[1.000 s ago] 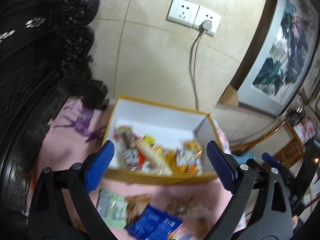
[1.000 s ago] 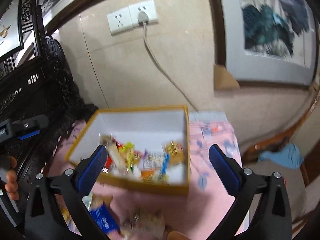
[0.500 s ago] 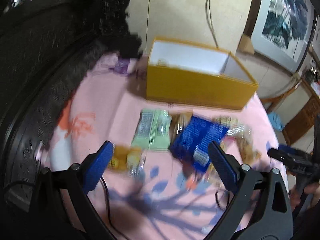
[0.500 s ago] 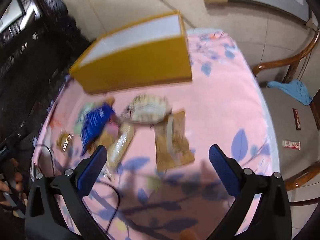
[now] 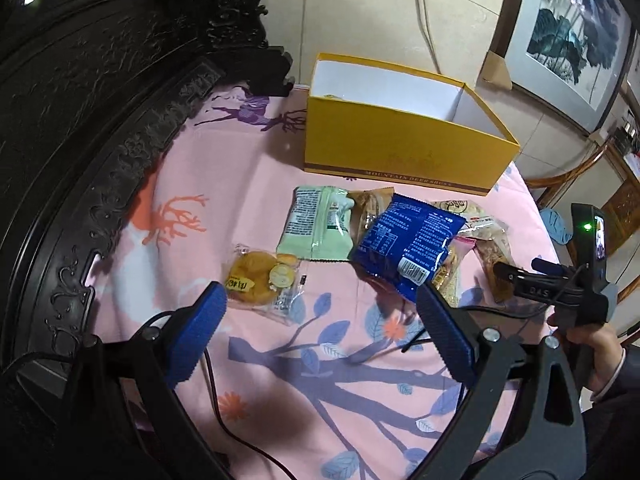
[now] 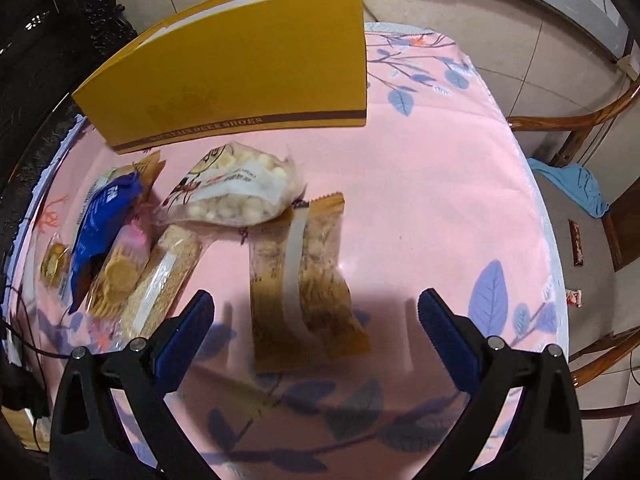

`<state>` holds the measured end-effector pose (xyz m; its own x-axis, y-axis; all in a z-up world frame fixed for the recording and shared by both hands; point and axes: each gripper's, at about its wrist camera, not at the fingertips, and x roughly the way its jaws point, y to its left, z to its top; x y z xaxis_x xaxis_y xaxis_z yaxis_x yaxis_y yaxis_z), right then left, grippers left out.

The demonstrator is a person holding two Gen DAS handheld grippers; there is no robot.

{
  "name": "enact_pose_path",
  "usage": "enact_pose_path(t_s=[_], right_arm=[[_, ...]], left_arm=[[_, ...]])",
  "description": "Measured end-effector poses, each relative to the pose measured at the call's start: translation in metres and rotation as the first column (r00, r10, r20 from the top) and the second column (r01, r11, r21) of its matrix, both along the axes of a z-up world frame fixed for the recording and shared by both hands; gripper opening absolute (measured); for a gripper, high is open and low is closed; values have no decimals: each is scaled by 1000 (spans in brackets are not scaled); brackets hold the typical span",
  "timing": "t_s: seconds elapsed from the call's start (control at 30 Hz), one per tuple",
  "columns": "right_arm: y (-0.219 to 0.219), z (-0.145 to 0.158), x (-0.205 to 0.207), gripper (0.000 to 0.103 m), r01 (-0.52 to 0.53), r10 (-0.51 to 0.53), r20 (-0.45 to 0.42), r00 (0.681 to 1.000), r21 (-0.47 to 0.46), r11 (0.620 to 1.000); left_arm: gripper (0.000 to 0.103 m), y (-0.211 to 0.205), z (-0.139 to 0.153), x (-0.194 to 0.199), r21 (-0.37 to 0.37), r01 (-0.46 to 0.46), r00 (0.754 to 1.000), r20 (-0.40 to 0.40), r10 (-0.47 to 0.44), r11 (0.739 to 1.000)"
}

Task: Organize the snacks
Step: 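Move both tools back over the remaining snack pile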

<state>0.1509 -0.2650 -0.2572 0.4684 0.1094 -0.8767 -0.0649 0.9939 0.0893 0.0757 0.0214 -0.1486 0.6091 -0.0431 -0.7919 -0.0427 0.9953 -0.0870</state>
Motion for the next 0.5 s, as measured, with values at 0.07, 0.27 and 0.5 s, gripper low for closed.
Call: enact_pose_path(t_s=[0.07, 0.27, 0.5], right_arm=[[5, -1, 4, 102, -4, 4, 12, 1000, -36, 999], [14, -10, 17, 102, -22, 22, -8, 1000, -41, 999], [14, -24, 20, 102, -17, 15, -56, 998, -31, 999]], left_arm=[[97, 5, 0, -2, -3, -16, 1000, -3, 16, 1000], [97, 21, 0, -7, 4, -77, 997, -22, 77, 997], [97, 46, -5, -8, -12, -158, 986, -59, 157, 987]])
